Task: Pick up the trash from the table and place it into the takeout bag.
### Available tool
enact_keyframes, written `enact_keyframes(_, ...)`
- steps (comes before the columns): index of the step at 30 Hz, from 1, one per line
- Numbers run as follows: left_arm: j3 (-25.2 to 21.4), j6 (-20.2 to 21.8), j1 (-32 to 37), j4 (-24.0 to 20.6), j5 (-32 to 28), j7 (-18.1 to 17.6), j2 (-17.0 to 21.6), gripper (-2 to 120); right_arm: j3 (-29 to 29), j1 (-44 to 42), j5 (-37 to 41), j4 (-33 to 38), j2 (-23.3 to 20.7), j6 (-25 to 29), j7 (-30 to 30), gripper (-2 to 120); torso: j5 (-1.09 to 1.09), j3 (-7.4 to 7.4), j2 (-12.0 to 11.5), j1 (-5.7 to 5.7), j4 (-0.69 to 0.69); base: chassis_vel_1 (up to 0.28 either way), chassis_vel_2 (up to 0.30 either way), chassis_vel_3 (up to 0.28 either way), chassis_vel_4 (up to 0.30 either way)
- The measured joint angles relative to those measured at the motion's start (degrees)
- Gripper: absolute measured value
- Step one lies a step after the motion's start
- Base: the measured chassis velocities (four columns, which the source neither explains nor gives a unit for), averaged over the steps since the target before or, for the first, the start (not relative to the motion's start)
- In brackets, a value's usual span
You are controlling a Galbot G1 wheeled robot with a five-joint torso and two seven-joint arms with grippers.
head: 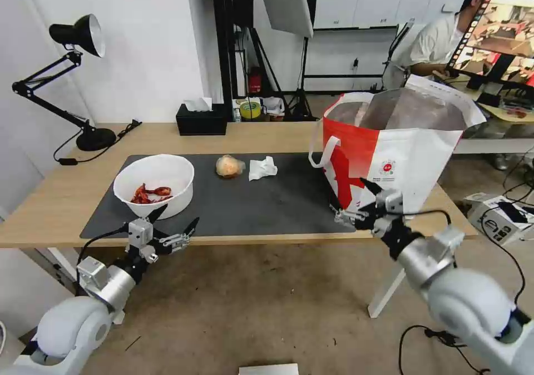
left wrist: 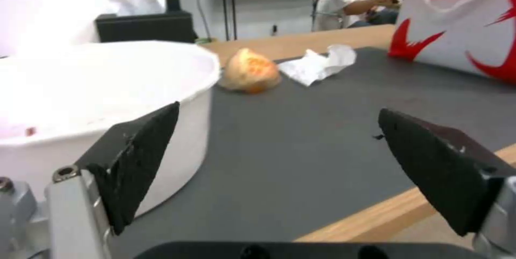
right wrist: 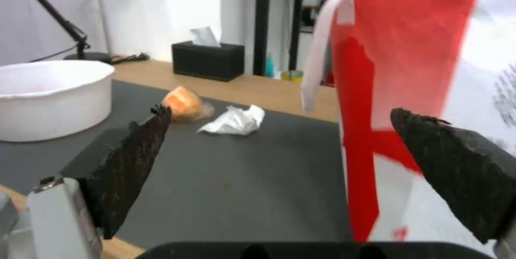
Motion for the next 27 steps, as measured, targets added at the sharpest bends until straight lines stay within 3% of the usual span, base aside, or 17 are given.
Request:
enact_keyframes(14, -8.5, -1.3, 7.9, 0.7, 3.4, 1.3, -3.9, 100, -2.8, -5.3, -1.4, 0.0, 3.2, 2.0, 2.6, 100, 0.0, 0.0, 0.0, 0.0, 0.01, 0.0, 0.0, 0.0, 0.0)
enact_keyframes(27, -9.0, -1.6, 9.8, 0.8, 5.6, 1.4, -5.9, 100, -6.3, -5.0, -1.1, -3.7, 4.8, 2.0, 2.9, 100, 0.0, 0.0, 0.0, 0.0, 0.01, 0.0, 0.0, 0.0, 0.0)
